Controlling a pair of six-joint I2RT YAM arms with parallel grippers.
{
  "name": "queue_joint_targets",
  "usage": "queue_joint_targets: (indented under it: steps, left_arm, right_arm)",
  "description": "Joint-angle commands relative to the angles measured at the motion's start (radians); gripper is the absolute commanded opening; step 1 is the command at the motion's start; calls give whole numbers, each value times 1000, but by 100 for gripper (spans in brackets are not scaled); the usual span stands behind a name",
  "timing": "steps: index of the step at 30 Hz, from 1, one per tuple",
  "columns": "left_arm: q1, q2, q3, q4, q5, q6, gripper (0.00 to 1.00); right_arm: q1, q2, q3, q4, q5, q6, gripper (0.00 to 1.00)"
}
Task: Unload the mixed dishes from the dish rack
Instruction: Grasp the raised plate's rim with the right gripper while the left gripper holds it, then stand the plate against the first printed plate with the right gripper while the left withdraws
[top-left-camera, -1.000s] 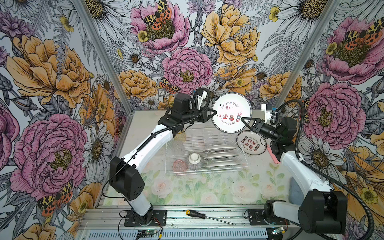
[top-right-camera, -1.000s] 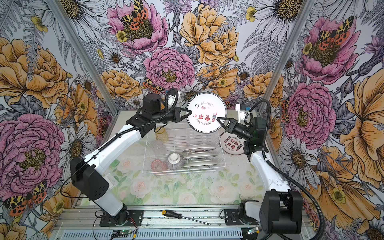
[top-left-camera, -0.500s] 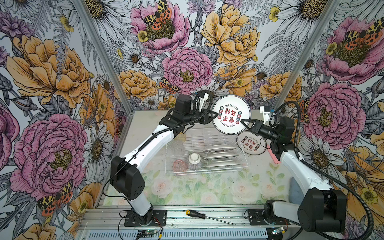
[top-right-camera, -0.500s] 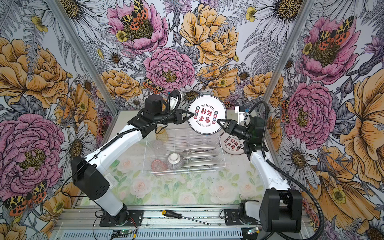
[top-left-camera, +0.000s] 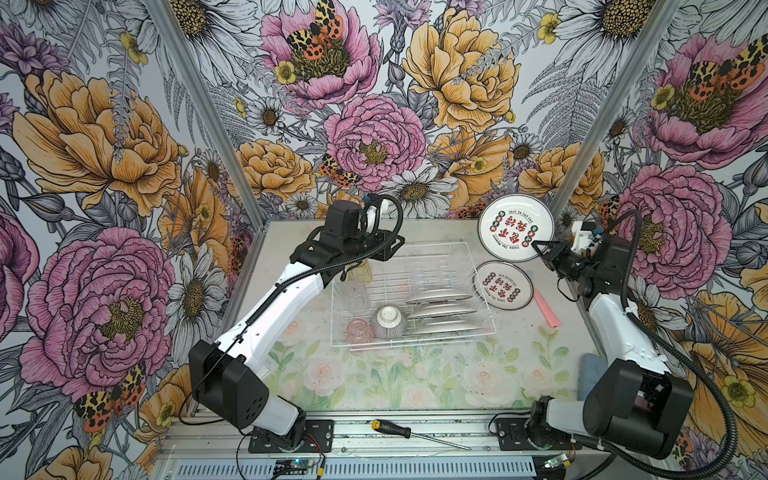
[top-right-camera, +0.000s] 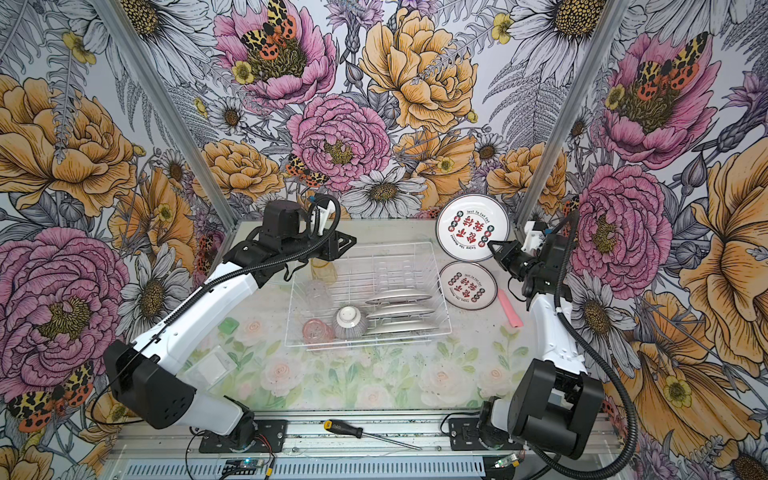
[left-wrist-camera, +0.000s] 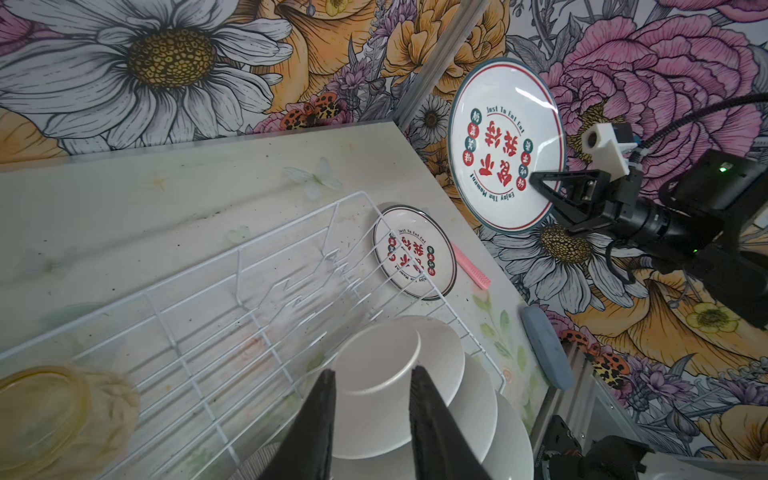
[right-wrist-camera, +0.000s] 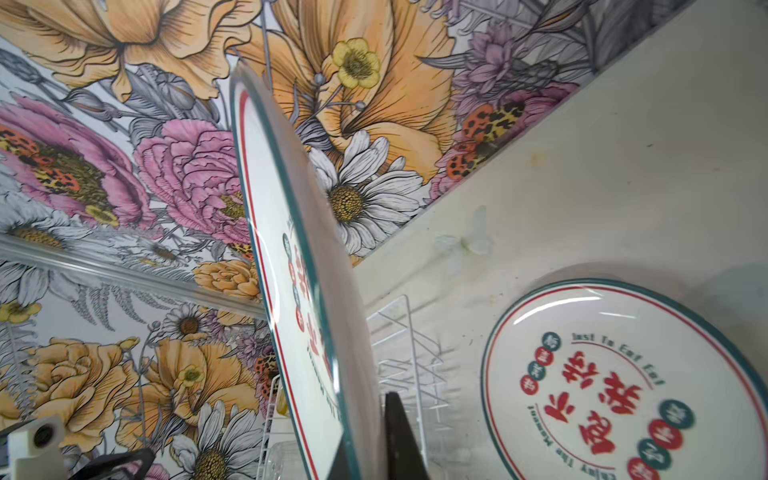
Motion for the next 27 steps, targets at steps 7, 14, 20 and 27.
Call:
queue_joint_targets:
  steps: [7, 14, 20, 27]
  left_arm:
    - [32, -37, -3, -94, -74, 64, 34]
    - [32, -6, 24, -94, -59, 55, 34]
    - [34, 9, 49, -94, -56, 55, 34]
    - [41, 30, 73, -94, -40, 56, 34]
  right_arm:
    - [-48, 125, -87, -70, 101, -128, 0]
    - [-49, 212, -106, -69, 62, -144, 0]
    - [-44, 269, -114, -69, 63, -153, 0]
    - [-42, 319, -118, -67, 66, -164, 0]
